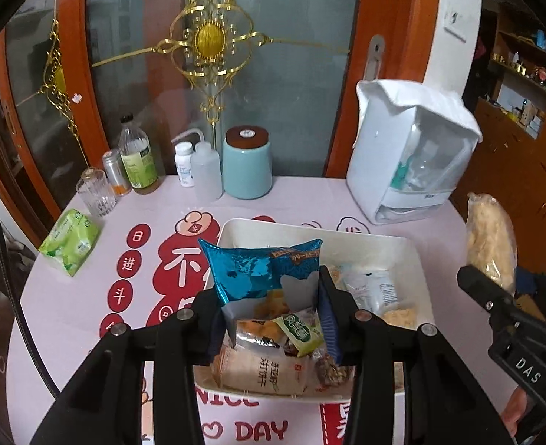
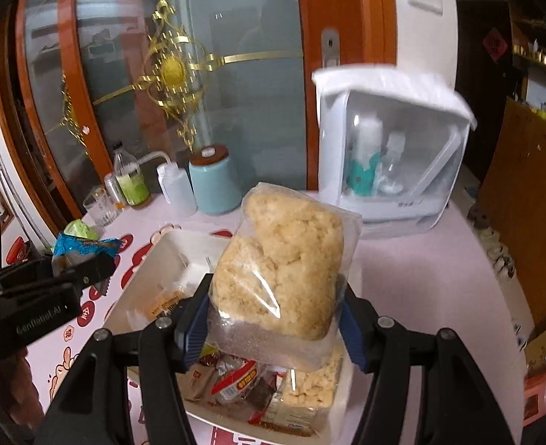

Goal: Organize snacks
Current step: 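Carry both packs over the tray and open both grippers to drop them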

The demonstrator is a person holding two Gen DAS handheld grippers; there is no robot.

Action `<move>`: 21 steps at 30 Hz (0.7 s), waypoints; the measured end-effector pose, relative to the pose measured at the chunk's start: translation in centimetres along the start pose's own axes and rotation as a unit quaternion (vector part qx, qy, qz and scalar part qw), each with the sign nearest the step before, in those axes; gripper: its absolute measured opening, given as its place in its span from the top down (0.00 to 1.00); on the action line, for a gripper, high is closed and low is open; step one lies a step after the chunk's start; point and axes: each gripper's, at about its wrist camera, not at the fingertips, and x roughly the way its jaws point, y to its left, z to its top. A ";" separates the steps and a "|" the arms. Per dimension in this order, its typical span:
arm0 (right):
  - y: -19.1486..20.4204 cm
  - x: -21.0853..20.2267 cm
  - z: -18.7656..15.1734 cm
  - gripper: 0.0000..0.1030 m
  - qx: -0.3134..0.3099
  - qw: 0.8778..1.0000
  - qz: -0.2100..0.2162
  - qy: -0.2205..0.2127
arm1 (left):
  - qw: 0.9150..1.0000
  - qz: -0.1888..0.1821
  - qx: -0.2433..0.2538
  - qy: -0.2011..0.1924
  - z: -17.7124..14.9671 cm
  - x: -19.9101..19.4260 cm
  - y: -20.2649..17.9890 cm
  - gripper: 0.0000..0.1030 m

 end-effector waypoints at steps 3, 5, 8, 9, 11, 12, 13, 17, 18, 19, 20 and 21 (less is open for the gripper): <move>-0.4 2.7 -0.8 0.39 0.020 0.999 0.010 0.046 | 1.000 0.003 -0.006 0.019 -0.4 2.7 0.2 0.53; -0.6 3.7 -1.3 0.34 0.027 0.998 0.008 0.058 | 0.999 0.005 -0.009 0.032 -0.7 4.4 0.4 0.31; -0.6 4.0 -1.5 0.25 0.023 0.999 -0.001 0.044 | 0.999 0.007 -0.010 0.046 -1.3 6.2 0.5 0.17; -0.6 4.0 -1.5 0.23 0.022 0.999 -0.001 0.041 | 0.999 0.007 -0.008 0.053 -1.4 6.8 0.5 0.16; -0.7 4.1 -1.5 0.22 0.022 0.999 -0.001 0.039 | 0.997 0.005 -0.005 0.072 -1.8 7.9 0.5 0.12; -0.7 4.1 -1.5 0.22 0.023 0.999 -0.002 0.039 | 0.997 0.005 -0.004 0.080 -1.9 8.2 0.5 0.10; -0.7 4.1 -1.5 0.22 0.023 0.999 -0.002 0.041 | 0.996 0.006 -0.003 0.089 -2.2 8.8 0.4 0.08; -0.8 4.2 -1.8 0.22 0.025 0.999 0.001 0.046 | 0.995 0.012 -0.001 0.098 -2.9 9.2 0.3 0.07; -0.8 4.1 -2.0 0.22 0.024 0.999 0.001 0.046 | 0.995 0.010 -0.001 0.099 -3.0 9.1 0.3 0.07; -0.7 3.9 -2.1 0.22 0.021 0.999 0.000 0.046 | 0.995 0.010 0.001 0.100 -3.3 9.0 0.1 0.07; -0.6 3.7 -2.2 0.22 0.018 0.999 -0.001 0.045 | 0.995 0.010 0.002 0.101 -3.4 8.9 0.0 0.07; -0.5 3.4 -2.3 0.22 0.016 0.999 -0.002 0.044 | 0.995 0.012 0.004 0.101 -3.5 8.7 0.0 0.07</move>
